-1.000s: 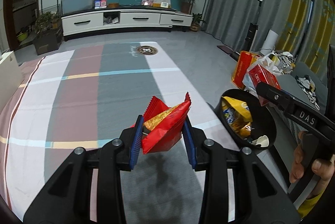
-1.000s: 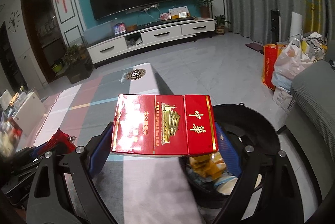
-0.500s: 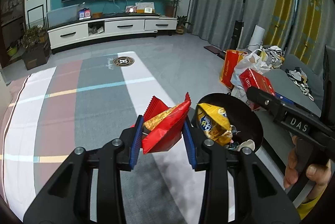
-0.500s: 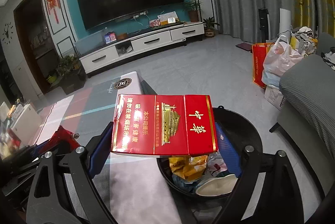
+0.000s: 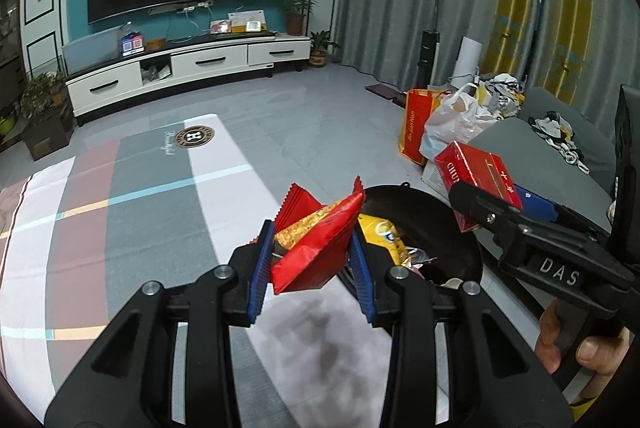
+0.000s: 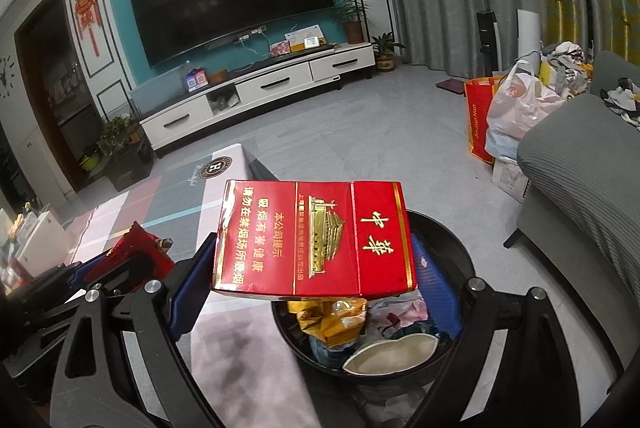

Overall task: Collect trash
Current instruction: 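Carry the red box and red packet over the black bin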

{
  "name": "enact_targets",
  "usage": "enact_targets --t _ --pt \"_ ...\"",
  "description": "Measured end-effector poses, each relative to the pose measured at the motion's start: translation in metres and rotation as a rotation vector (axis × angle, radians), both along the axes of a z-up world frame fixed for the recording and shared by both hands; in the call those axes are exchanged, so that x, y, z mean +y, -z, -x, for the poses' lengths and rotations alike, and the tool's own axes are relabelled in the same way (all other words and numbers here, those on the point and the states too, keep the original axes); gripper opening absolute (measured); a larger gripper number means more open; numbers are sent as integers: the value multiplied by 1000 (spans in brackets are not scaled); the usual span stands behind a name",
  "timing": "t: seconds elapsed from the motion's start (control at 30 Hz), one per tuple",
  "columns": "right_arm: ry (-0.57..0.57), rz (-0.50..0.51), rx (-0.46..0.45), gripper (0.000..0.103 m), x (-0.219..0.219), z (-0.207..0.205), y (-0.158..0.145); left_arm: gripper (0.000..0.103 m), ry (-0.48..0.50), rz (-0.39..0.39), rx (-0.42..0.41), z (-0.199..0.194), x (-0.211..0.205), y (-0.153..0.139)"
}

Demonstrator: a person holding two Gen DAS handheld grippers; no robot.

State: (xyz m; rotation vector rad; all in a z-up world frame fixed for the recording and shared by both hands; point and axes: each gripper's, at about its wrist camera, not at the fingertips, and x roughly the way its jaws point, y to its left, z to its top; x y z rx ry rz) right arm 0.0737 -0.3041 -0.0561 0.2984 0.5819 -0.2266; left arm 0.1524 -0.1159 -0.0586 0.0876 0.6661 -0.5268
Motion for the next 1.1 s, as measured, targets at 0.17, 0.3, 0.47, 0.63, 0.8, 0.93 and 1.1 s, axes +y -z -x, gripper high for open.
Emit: enact_targets --t 0.17,0.3,0.47,0.63,0.8,0.93,1.1 --pt "23 -5 4 89 -11 6 2 37 29 -2 -9 -2 -18 -2" --pt "42 -10 9 89 -19 9 4 37 53 -5 -16 -5 -33 -2" --pt "63 -12 10 89 -29 14 6 38 76 -8 -17 -7 -48 0" --pt "77 -10 16 89 -37 17 8 38 90 -13 -18 -8 -58 2" --pt "101 -15 23 89 -46 22 11 38 105 -18 -19 -7 -69 5" --pt "112 -18 29 89 -52 24 13 37 118 -25 -20 -6 -78 8" --pt "125 -21 34 89 -60 27 15 37 134 -32 -21 -6 -89 10"
